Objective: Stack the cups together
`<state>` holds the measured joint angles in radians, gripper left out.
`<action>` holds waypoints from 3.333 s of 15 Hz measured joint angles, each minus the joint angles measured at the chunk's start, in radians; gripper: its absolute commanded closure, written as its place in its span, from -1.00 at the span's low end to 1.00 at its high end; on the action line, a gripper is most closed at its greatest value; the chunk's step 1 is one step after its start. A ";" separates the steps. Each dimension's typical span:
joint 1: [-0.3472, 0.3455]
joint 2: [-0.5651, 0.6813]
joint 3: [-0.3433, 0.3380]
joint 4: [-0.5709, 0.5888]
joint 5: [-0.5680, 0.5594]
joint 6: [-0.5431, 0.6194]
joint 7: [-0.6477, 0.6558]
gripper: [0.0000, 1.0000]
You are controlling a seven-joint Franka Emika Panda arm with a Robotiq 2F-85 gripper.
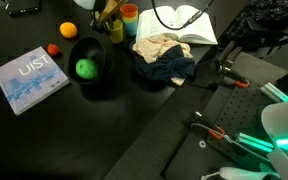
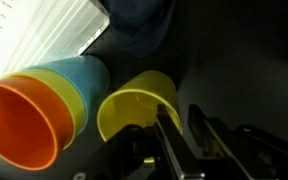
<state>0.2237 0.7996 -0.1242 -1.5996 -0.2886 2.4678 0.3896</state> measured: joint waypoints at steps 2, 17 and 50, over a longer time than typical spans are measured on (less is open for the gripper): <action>0.000 0.000 0.000 0.010 0.010 -0.028 0.000 0.99; -0.062 -0.018 -0.008 0.266 0.172 -0.260 -0.001 0.90; -0.093 -0.017 -0.009 0.296 0.080 -0.471 0.004 -0.15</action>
<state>0.1308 0.7831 -0.1335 -1.3036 -0.2081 1.9972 0.3932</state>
